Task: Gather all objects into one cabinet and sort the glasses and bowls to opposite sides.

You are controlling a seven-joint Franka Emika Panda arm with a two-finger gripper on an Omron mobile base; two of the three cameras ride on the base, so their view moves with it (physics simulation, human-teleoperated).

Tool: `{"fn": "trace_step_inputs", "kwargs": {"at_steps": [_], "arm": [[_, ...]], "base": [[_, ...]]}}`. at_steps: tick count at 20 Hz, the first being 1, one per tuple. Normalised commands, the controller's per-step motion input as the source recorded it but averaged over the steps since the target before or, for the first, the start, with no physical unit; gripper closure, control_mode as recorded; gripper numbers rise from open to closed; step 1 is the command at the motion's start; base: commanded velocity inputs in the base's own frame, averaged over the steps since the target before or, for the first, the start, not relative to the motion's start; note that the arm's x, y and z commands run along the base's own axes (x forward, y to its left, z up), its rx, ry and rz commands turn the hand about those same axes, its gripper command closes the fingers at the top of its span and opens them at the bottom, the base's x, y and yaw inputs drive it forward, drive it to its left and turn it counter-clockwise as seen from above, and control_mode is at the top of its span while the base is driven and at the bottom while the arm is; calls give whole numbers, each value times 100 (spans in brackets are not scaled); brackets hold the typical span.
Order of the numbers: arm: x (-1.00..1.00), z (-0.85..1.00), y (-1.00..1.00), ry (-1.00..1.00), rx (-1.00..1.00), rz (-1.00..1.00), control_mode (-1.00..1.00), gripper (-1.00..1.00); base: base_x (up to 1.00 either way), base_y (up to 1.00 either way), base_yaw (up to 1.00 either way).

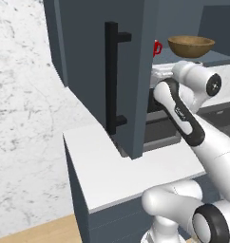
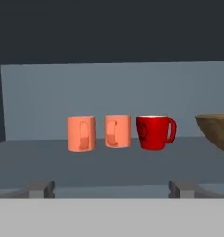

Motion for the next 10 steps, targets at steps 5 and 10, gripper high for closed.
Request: {"fn": "trace_step_inputs", "kwargs": {"at_steps": [5,10], "arm": [[-100,12,-36,2,13,-1,-100,-100],[-100,2,-19,10,12,0,-100,-100]], "base": [[0,0,0],[0,0,0]]}}
